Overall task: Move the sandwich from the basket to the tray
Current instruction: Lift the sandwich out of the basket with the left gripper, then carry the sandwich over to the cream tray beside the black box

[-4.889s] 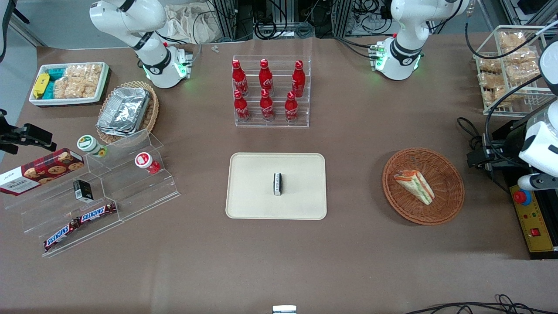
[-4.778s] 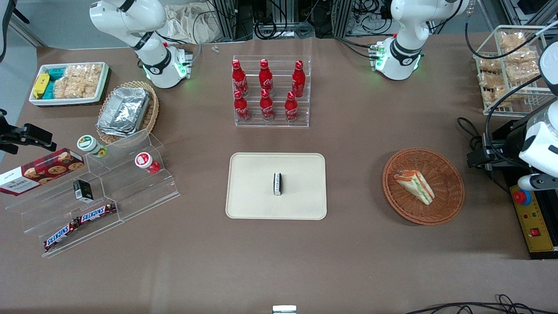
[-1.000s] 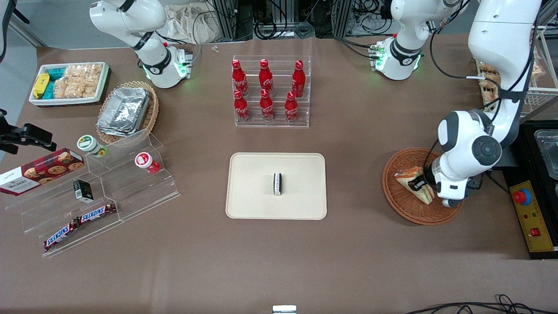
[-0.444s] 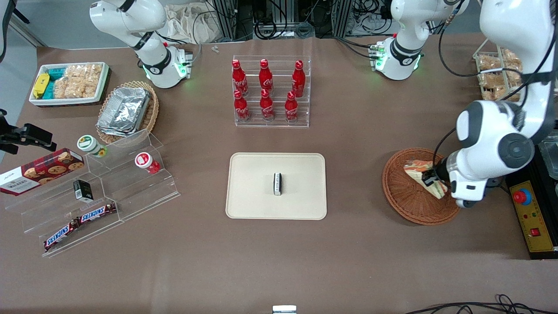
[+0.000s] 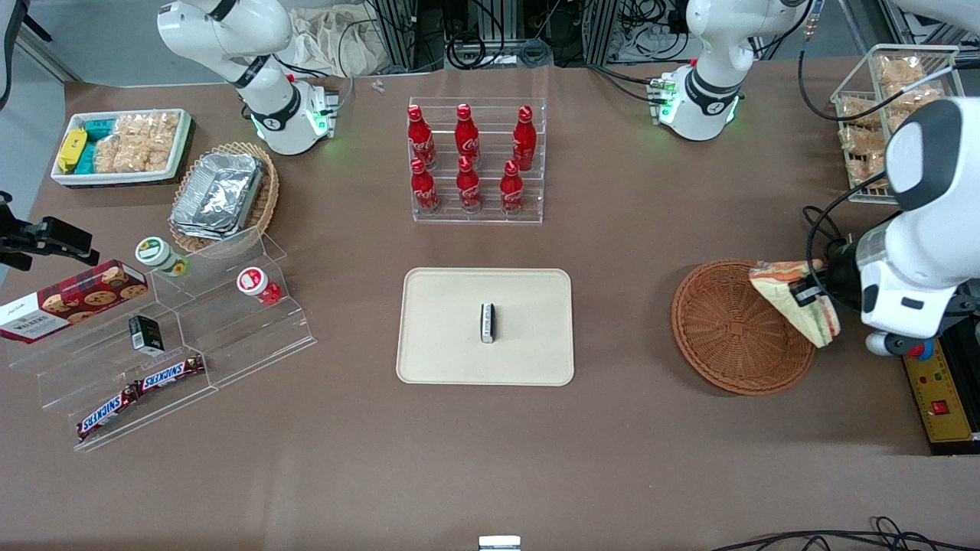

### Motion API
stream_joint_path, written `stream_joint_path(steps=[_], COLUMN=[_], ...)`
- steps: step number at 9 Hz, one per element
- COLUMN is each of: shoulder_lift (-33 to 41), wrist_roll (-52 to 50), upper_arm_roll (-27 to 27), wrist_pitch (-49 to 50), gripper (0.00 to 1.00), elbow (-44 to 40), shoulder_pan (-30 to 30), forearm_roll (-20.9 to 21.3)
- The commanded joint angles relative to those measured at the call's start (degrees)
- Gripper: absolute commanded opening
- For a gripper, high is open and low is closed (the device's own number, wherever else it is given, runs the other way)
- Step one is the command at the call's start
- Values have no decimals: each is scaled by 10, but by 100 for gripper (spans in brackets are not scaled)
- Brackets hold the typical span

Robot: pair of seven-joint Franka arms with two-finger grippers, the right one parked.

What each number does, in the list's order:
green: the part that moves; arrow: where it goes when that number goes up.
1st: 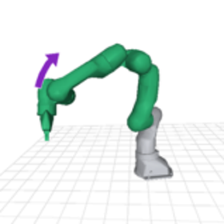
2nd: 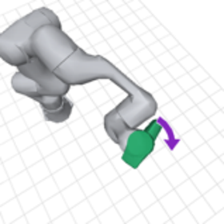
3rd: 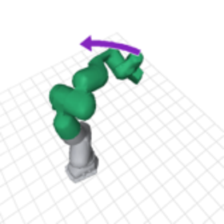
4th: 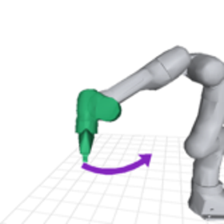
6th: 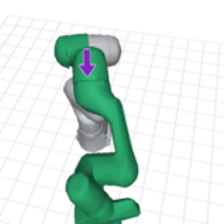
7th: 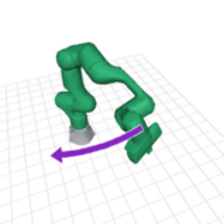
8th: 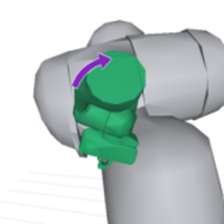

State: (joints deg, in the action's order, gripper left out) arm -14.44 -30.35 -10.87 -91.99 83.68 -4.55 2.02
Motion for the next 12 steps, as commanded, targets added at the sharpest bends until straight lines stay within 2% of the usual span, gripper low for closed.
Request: stream_joint_path(steps=[1, 3, 8, 12], shoulder_lift=[-11, -38, -146, -240], wrist_roll=[36, 35, 16, 11], upper_arm_roll=[-21, -95, -100, -100], wrist_pitch=[21, -27, -111, -207], gripper=[12, 12, 12, 14], elbow=[-28, -16, -6, -4], shoulder_pan=[2, 9, 155, 206], forearm_roll=[-1, 5, 41, 40])
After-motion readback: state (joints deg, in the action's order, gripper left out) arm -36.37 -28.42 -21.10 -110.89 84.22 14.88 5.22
